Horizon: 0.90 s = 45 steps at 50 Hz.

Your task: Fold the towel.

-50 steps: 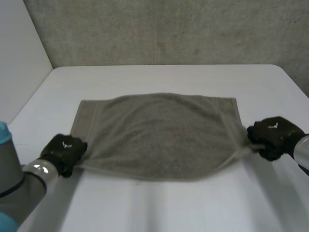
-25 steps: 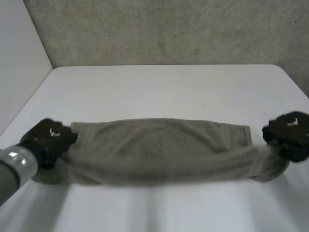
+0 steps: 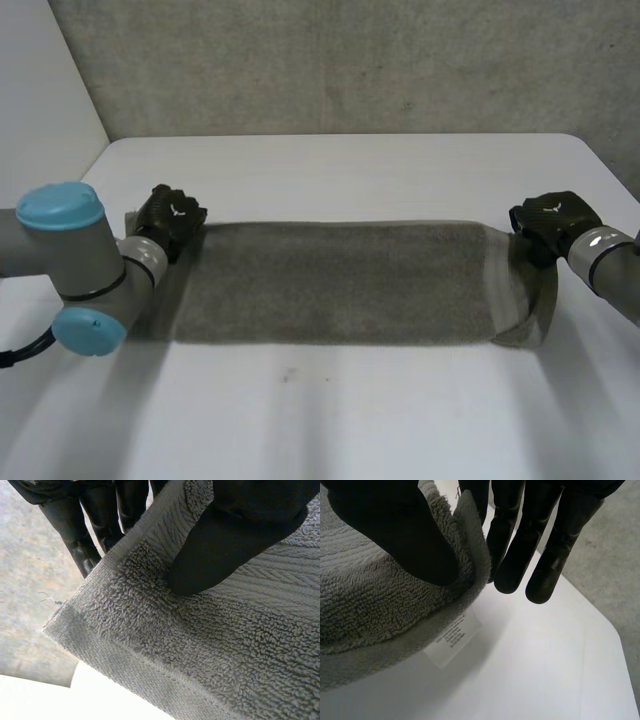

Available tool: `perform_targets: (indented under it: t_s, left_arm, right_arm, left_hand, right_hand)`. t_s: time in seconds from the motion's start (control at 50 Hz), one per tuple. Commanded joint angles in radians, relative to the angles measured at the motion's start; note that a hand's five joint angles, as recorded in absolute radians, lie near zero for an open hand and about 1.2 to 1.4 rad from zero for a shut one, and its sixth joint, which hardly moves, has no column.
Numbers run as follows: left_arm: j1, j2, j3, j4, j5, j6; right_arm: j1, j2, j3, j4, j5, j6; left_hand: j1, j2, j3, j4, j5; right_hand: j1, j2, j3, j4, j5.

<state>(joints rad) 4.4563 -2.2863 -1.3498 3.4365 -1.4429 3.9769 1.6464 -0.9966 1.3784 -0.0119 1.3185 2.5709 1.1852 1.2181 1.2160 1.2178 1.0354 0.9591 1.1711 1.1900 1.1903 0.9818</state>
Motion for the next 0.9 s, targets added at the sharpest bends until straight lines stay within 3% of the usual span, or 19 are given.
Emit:
perform_targets:
  t_s: [0.02,0.04,0.06,0.08,0.18,0.42,0.6,0.66,0.7,0.76,0.8,0.9]
  left_arm:
    - [-0.005,-0.045,0.001,0.118,0.006,0.002]
    - [-0.006,-0.051,-0.002,0.13,0.004,0.004]
    - [-0.006,-0.051,-0.002,0.13,0.004,0.004]
    - [-0.011,-0.053,-0.005,0.138,0.002,0.004]
    - [-0.017,-0.044,-0.009,0.159,0.004,0.001]
    - [-0.006,0.138,-0.098,0.167,-0.007,-0.005]
    - [-0.003,0.347,-0.279,0.162,-0.008,-0.088]
    - [-0.003,0.415,-0.341,0.155,-0.013,-0.176]
    - [-0.006,0.465,-0.383,0.135,-0.037,-0.296]
    - [-0.011,0.481,-0.396,0.112,-0.06,-0.364]
    - [-0.015,0.492,-0.4,0.051,-0.109,-0.494]
    - [-0.015,0.49,-0.399,-0.04,-0.146,-0.666]
  right_arm:
    - [0.038,0.047,-0.002,-0.074,0.042,0.015]
    - [0.038,0.047,-0.002,-0.074,0.042,0.015]
    - [0.044,0.053,-0.007,-0.083,0.073,0.015]
    - [0.049,0.058,-0.013,-0.095,0.106,0.014]
    - [0.047,0.036,-0.022,-0.146,0.162,0.022]
    - [0.041,-0.162,0.041,-0.18,0.153,0.124]
    - [0.009,-0.348,0.27,-0.008,0.038,0.137]
    - [-0.036,-0.408,0.376,0.003,0.004,0.137]
    - [-0.046,-0.425,0.421,0.004,-0.008,0.135]
    - [-0.054,-0.435,0.5,-0.002,-0.024,0.137]
    - [-0.057,-0.435,0.533,-0.013,-0.028,0.138]
    - [-0.073,-0.43,0.591,-0.091,-0.035,0.152]
  left_hand:
    - [-0.039,-0.071,-0.069,-0.071,-0.063]
    - [-0.619,-0.652,-0.65,-0.652,-0.644]
    - [-0.625,-0.658,-0.656,-0.658,-0.65]
    - [-1.011,-1.044,-1.041,-1.043,-1.035]
    - [-1.011,-1.044,-1.041,-1.043,-1.035]
    - [-1.011,-1.044,-1.041,-1.043,-1.035]
    - [-1.011,-1.044,-1.041,-1.043,-1.035]
    - [-1.011,-1.044,-1.041,-1.043,-1.035]
    - [-1.011,-1.044,-1.041,-1.043,-1.035]
    - [-1.011,-1.044,-1.041,-1.043,-1.035]
    - [-1.011,-1.044,-1.041,-1.043,-1.035]
    - [-1.011,-1.044,-1.041,-1.043,-1.035]
  right_hand:
    - [-0.077,-0.289,-0.308,-0.308,-0.274]
    - [-0.081,-0.293,-0.312,-0.313,-0.279]
    - [-0.523,-0.735,-0.754,-0.754,-0.72]
    - [-0.785,-0.997,-1.015,-1.016,-0.982]
    - [-0.785,-0.997,-1.015,-1.016,-0.982]
    - [-0.785,-0.997,-1.015,-1.016,-0.982]
    - [-0.743,-0.955,-0.974,-0.974,-0.94]
    - [-0.716,-0.928,-0.946,-0.947,-0.913]
    - [-0.716,-0.928,-0.946,-0.947,-0.913]
    - [-0.716,-0.928,-0.946,-0.947,-0.913]
    - [-0.716,-0.928,-0.946,-0.947,-0.913]
    - [-0.677,-0.889,-0.908,-0.909,-0.875]
